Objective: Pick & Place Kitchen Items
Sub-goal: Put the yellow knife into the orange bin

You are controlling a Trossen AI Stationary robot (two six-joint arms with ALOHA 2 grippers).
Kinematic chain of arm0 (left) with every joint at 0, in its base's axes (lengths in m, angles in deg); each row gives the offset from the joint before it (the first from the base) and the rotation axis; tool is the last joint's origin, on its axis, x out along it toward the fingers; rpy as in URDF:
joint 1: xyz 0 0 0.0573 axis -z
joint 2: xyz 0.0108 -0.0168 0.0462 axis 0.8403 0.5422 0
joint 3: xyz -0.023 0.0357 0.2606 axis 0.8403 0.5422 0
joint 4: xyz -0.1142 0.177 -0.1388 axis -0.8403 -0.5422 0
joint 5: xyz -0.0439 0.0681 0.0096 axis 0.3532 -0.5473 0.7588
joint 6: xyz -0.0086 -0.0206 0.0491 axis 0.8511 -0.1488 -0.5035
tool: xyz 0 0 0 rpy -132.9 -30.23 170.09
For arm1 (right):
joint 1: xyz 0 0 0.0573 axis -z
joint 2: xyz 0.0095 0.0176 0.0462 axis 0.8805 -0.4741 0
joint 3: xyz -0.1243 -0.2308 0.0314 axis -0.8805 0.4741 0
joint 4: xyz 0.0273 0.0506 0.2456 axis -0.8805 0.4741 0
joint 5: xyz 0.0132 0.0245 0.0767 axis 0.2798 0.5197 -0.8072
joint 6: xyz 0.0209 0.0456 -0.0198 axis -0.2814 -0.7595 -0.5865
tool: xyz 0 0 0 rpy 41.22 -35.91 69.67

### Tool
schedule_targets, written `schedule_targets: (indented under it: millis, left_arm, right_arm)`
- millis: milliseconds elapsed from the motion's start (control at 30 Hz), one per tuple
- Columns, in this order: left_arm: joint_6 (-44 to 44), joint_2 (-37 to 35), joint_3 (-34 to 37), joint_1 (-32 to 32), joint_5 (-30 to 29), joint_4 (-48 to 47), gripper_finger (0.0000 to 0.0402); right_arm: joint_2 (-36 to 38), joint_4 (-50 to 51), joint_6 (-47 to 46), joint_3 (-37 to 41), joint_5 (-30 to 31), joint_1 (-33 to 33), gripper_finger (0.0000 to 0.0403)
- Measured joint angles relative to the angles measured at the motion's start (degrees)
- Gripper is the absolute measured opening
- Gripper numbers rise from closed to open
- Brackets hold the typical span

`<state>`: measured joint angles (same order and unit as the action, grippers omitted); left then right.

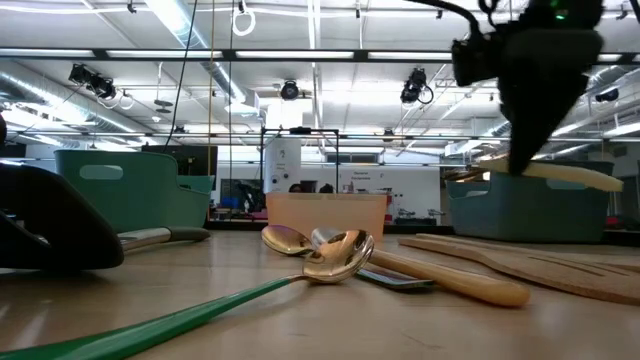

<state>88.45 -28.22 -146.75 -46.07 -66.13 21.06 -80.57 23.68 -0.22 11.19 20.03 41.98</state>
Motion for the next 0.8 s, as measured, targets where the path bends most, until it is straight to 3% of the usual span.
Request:
schedule_targets:
  millis: [300,800]
  left_arm:
    - [0.04,0.02,0.0,-0.01,0.0,0.0,0.0177]
    - [0.02,0.0,0.0,0.01,0.0,0.0,0.0177]
  right_arm:
    - [0.03,-2.87,4.08,-5.22,4.68,5.57,0.0059]
    - [0.05,-25.68,15.59,-6.64,6.11,15.26,0.0059]
